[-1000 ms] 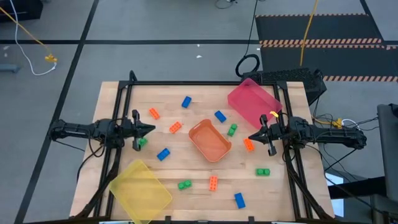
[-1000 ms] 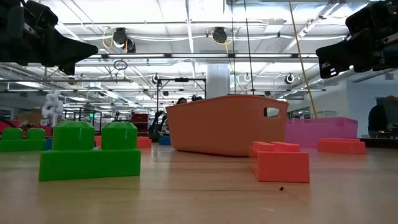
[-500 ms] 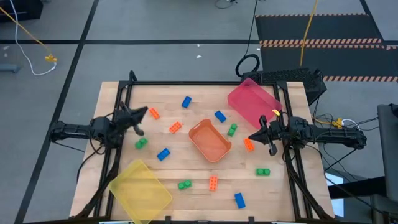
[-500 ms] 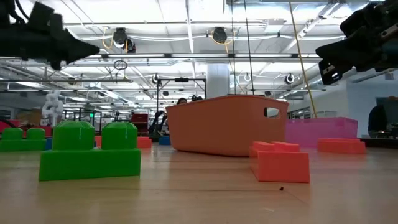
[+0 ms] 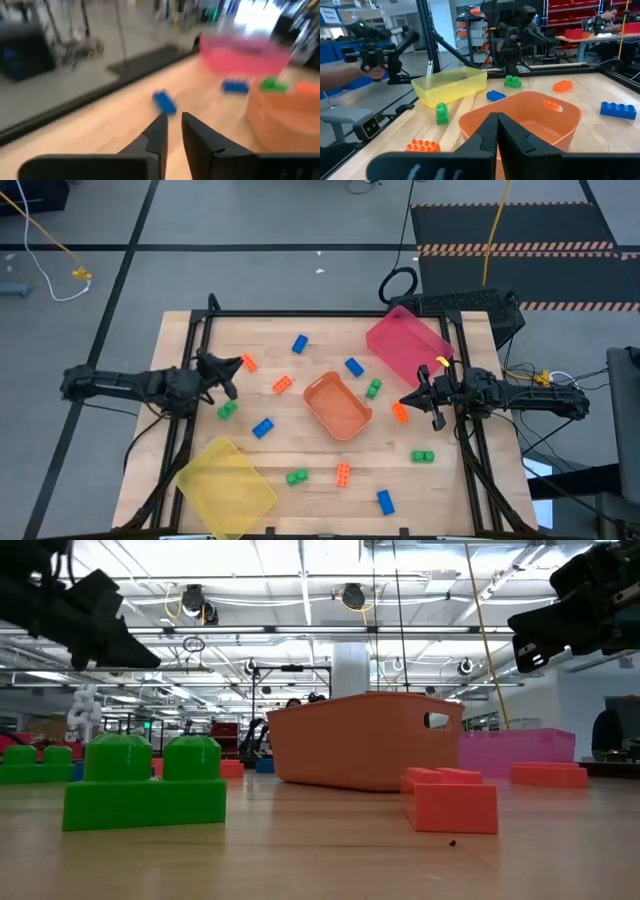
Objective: Sort & place blocks by color
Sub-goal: Put the green game piece into the orange bin
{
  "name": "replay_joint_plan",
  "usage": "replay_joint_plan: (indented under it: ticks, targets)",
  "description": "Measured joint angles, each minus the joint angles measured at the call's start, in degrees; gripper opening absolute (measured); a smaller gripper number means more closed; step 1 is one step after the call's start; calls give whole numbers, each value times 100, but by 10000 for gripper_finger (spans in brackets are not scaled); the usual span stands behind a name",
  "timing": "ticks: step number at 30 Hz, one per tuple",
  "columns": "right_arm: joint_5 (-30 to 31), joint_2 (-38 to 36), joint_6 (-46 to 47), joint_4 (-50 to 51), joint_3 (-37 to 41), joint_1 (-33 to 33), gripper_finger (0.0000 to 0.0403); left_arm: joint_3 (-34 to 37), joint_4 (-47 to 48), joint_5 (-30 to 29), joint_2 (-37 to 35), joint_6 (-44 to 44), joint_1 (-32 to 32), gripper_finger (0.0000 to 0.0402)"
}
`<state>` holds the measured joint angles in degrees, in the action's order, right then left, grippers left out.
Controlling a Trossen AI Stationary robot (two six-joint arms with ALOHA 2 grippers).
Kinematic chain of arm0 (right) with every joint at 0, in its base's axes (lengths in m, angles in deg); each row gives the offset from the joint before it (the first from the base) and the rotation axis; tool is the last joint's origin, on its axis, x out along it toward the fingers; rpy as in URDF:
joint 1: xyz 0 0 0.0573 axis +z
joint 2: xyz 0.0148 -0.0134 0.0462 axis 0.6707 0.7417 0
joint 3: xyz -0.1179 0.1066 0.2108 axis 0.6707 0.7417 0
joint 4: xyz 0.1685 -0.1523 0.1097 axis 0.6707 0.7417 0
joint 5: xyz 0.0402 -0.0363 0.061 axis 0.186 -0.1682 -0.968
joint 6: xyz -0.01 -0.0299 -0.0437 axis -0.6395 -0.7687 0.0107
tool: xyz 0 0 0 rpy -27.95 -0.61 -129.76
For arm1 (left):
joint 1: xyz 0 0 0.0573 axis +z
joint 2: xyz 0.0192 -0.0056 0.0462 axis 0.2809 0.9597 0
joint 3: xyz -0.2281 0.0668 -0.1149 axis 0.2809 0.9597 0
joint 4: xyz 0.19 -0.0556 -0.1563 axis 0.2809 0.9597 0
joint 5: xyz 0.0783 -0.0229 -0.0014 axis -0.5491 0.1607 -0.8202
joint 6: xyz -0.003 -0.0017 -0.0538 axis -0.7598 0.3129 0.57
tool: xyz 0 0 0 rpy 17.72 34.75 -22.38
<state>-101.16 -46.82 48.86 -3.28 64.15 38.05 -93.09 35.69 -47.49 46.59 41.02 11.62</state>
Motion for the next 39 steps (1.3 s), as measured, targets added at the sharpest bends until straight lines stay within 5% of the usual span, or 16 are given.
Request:
replay_joint_plan:
  ticks: [4, 9, 16, 24, 35, 39]
  targets:
    - [0, 0, -2, 0, 1, 1, 4, -1204, 1142, 246, 1264, 487, 9, 92]
    - [0, 0, -427, 0, 2, 0, 4, -2557, 3177, 1263, 2923, 1580, 17, 107]
    - [0, 0, -552, 20, 0, 0, 4, -3236, 4776, 2924, 4577, 2305, 17, 108]
    - [0, 2, 18, 159, 0, 1, 4, -3135, 5122, 4004, 5388, 2300, 115, 121]
    - [2, 2, 492, 218, 0, 1, 4, -3017, 5027, 4055, 5579, 2490, 515, 296]
    - [2, 2, 494, 232, 0, 2, 4, -2712, 4754, 4117, 5579, 2598, 674, 332]
